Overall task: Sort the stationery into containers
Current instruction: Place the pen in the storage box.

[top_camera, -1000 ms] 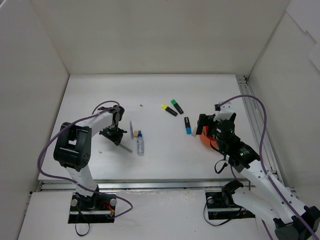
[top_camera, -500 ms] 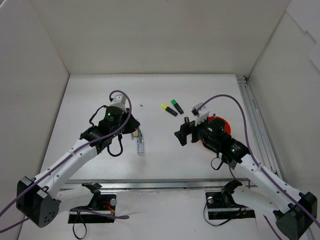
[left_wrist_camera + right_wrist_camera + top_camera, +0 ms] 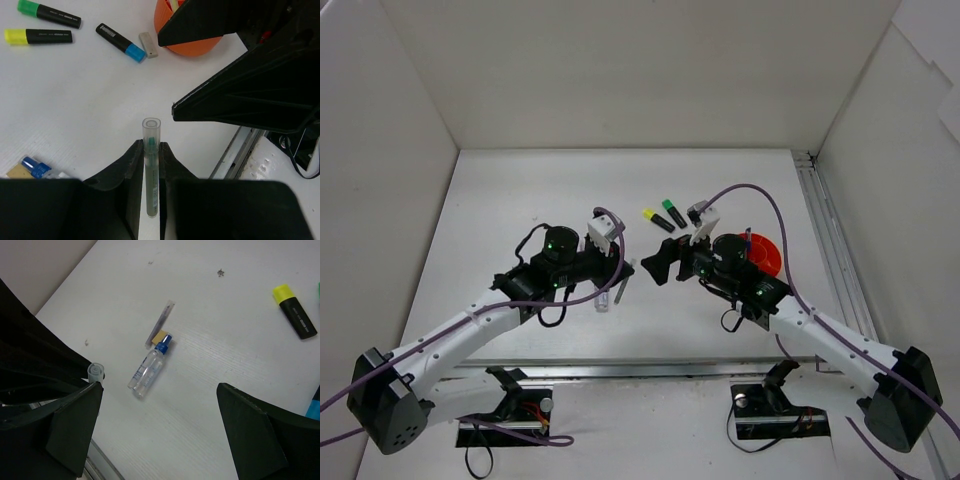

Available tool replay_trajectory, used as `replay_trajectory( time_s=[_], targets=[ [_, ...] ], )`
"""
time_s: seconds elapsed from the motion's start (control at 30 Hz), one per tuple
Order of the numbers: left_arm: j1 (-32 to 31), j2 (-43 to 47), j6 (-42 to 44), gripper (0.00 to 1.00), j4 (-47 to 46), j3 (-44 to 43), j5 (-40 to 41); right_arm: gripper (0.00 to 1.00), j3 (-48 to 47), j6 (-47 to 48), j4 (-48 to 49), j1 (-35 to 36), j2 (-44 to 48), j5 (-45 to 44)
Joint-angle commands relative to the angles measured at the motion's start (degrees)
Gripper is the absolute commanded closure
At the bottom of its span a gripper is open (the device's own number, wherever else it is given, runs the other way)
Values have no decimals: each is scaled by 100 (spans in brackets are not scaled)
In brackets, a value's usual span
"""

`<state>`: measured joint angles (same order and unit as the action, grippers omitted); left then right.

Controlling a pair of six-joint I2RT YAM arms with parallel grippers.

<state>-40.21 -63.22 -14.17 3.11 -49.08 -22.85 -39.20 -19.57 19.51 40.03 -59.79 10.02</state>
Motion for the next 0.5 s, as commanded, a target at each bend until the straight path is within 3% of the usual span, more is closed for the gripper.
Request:
replay_trajectory(
  time_s=[0.0,0.3,0.47],
  targets=[
    [-49,20,590,100,-443,-383,-500,5,-194,-309,501,31,-42,98],
    [-348,-278,820,100,-171,-611,-281,17,-17,-995,1072,49,12,17],
    [-348,-331,732,100,-268,-647,-211,32,-123,-1145,1117,171,-278,114]
  ],
)
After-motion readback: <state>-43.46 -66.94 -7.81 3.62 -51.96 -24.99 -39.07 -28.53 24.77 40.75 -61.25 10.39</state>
